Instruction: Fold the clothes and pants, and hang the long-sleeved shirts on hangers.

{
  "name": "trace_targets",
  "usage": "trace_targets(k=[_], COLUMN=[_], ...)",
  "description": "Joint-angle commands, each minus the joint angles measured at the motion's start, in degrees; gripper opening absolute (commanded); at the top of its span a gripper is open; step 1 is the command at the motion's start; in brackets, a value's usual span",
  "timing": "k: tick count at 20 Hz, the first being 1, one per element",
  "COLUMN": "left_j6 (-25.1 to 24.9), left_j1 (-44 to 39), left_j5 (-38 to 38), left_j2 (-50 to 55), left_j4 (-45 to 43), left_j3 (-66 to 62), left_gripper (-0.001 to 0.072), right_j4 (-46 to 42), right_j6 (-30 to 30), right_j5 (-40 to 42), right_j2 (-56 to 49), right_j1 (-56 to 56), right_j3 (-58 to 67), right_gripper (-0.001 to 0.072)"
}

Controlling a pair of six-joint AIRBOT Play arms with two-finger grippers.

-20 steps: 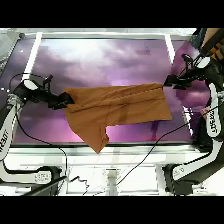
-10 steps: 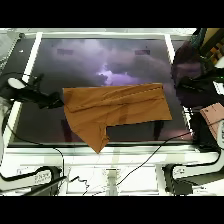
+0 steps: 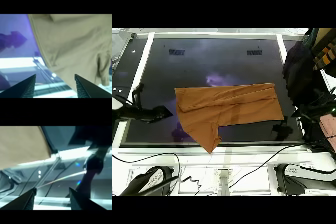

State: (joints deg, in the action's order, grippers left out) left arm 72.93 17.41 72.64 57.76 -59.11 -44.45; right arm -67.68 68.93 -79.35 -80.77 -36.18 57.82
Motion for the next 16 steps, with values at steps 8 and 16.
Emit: trace_targets(k=[8,16], left_j6=[-0.3,-0.3], left_j1=[0.2,0.2], left_j5=[-2.1,-4.0], left_j2=[-1.7,-1.7], left_j4=[7.3,7.3], left_j3=[9.6,12.3], left_gripper=[0.056,0.0558], right_j4=[21.4,24.0], right_j6=[-6.8,-11.2], right_j5=[11.1,13.1], right_j2=[-12.3,-14.0], right_j1=[-0.9,-0.9], right_j3=[-5.9,-5.9], right_gripper=[0.045,0.0168])
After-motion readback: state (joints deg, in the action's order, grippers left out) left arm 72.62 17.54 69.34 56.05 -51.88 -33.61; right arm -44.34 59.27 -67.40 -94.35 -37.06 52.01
